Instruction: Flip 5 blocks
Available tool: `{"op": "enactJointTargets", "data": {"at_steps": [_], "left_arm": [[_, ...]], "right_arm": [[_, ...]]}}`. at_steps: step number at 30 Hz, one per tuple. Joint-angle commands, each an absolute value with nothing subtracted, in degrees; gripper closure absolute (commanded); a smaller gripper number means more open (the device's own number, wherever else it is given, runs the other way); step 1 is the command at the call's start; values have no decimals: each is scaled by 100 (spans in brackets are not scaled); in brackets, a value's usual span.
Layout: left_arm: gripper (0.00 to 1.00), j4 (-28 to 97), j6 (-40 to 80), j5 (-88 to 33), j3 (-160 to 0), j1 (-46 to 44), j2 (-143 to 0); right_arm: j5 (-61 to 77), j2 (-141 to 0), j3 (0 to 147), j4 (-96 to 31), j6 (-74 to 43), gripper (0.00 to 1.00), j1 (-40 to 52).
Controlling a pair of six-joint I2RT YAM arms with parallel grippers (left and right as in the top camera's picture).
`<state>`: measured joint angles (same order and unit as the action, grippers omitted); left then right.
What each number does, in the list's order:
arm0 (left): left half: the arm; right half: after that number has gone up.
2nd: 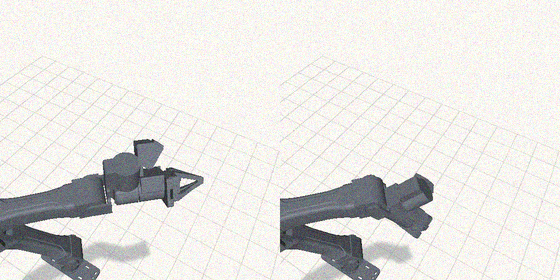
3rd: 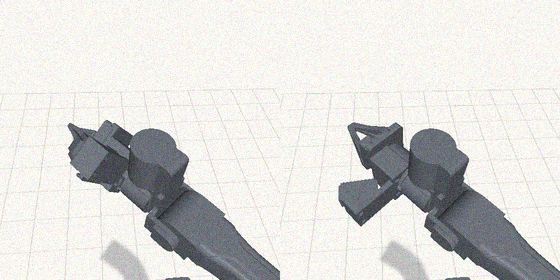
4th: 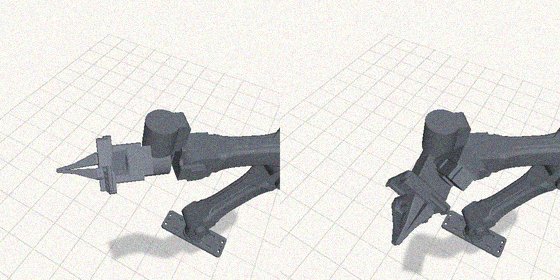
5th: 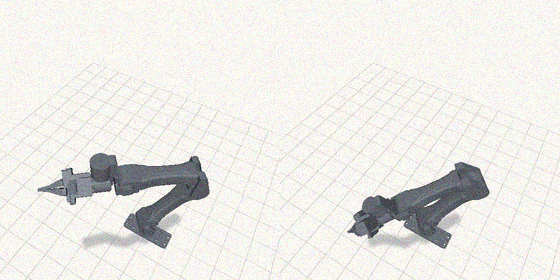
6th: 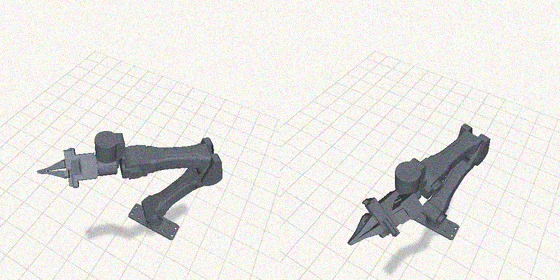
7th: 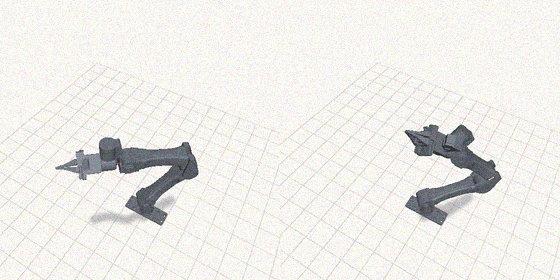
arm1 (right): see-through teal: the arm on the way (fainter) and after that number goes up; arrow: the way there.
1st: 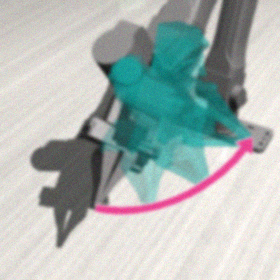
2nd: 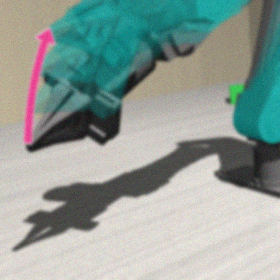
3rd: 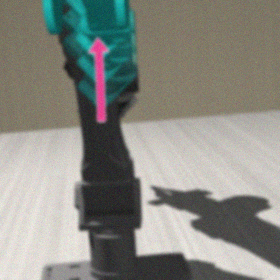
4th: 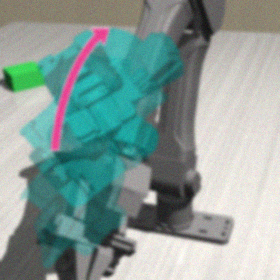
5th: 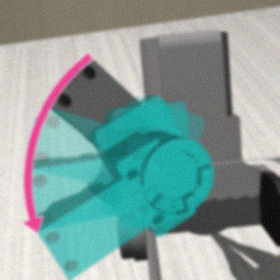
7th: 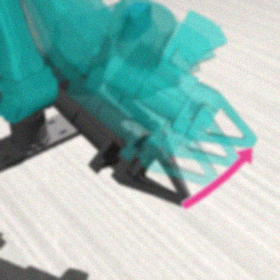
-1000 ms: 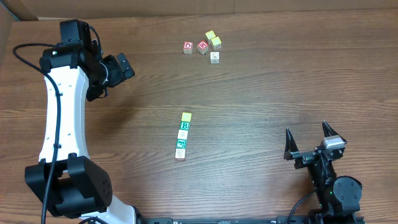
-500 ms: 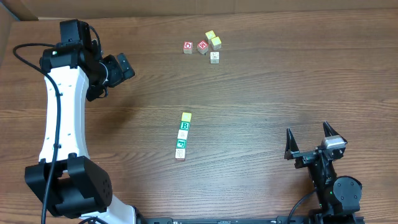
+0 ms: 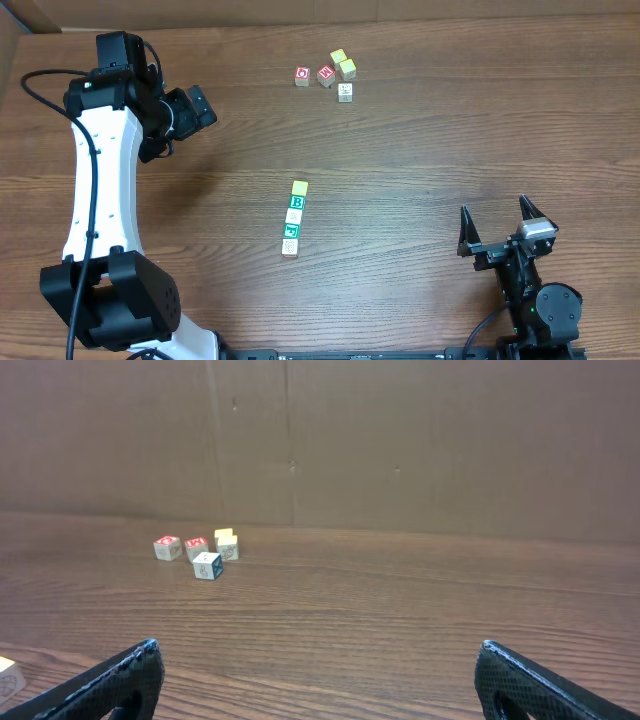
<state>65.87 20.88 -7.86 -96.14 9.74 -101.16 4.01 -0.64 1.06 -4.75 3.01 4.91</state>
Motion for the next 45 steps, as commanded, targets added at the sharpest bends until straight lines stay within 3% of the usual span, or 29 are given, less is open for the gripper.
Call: {"op": "enactJointTargets", "data": {"at_steps": [1, 8, 22, 28, 32, 37, 45], "left_arm": [[0, 6593, 2123, -740, -9675, 969, -10167], [0, 6595, 2123, -725, -9675, 958, -9872], [0, 6602, 2036, -403, -9675, 958, -6469], [0, 6667, 2023, -388, -9675, 958, -5629], [1, 7387, 1968, -384, -9546, 956, -5437], [0, 7979, 1933, -388, -8493, 956, -4960], [0, 6888, 2285, -410, -5857, 956, -3809]], "right_arm": [[325, -16, 47, -462, 305, 0, 469], [325, -16, 47, -462, 305, 0, 469], [325, -16, 47, -462, 305, 0, 469], [325, -16, 47, -462, 305, 0, 469], [325, -16, 47, -462, 305, 0, 469], [325, -16, 47, -462, 305, 0, 469], [325, -16, 47, -462, 305, 0, 469]]}}
